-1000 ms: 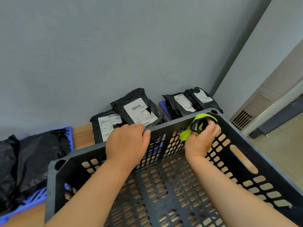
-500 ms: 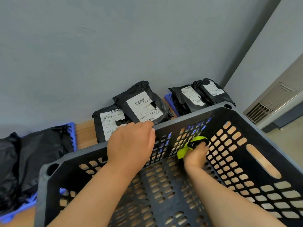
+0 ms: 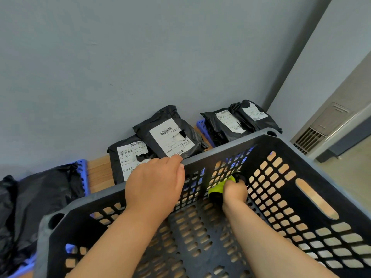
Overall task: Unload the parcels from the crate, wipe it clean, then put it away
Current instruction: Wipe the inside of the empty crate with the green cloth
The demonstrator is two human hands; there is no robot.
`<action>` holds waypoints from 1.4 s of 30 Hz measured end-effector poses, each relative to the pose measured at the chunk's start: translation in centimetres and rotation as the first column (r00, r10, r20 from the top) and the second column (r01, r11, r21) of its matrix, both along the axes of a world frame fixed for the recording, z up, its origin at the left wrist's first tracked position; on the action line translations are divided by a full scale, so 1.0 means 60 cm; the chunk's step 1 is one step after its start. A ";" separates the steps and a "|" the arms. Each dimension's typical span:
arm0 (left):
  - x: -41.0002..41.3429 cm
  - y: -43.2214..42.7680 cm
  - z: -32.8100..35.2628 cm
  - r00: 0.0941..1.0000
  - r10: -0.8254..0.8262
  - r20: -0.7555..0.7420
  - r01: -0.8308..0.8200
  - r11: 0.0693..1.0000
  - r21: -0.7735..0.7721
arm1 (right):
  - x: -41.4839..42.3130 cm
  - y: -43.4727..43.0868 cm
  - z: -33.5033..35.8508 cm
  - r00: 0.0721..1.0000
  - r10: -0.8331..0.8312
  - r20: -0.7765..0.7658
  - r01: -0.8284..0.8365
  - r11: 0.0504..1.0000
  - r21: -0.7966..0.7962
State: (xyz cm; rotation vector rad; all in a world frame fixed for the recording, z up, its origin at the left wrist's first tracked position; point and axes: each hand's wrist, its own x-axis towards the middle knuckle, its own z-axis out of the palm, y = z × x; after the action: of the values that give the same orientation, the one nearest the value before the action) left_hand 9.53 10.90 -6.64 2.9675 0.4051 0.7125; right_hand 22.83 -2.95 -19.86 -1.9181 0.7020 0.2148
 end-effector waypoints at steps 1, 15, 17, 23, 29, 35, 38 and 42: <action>-0.001 -0.001 0.001 1.000 0.002 0.000 -0.002 1.000 0.001 | -0.006 0.004 0.012 0.998 -0.056 0.042 0.054 0.998 0.039; -0.004 0.001 0.001 0.998 -0.024 0.055 0.022 0.999 0.046 | -0.081 0.047 0.164 0.771 -0.356 0.528 0.188 0.920 0.345; -0.003 0.002 0.001 0.998 -0.023 0.053 0.021 0.998 0.053 | -0.082 0.052 0.165 0.715 -0.340 0.611 0.178 0.933 0.312; -0.001 0.003 -0.003 0.998 -0.016 0.055 0.013 0.999 0.039 | -0.068 0.060 0.139 0.775 -0.278 0.568 0.195 0.959 0.203; 0.000 0.004 -0.009 0.999 -0.016 0.037 0.014 0.999 0.051 | -0.063 0.068 0.091 0.791 -0.187 0.582 0.174 0.982 0.078; 0.001 0.002 -0.005 1.000 -0.001 0.018 0.000 0.997 0.083 | -0.055 0.062 0.039 0.892 -0.170 0.419 0.174 0.984 0.029; 0.001 0.003 -0.006 1.000 -0.006 0.008 0.006 0.997 0.080 | -0.044 0.055 0.010 0.944 -0.190 0.270 0.189 0.982 0.028; 0.003 0.003 -0.003 1.000 -0.012 0.001 0.012 0.996 0.088 | -0.040 0.045 -0.029 0.996 -0.084 -0.009 0.084 0.996 0.032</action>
State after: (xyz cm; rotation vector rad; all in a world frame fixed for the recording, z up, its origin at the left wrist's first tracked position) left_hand 9.69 11.07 -6.83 3.0491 0.3647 0.7500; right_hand 20.45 -0.26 -21.62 -1.8540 0.7784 0.1792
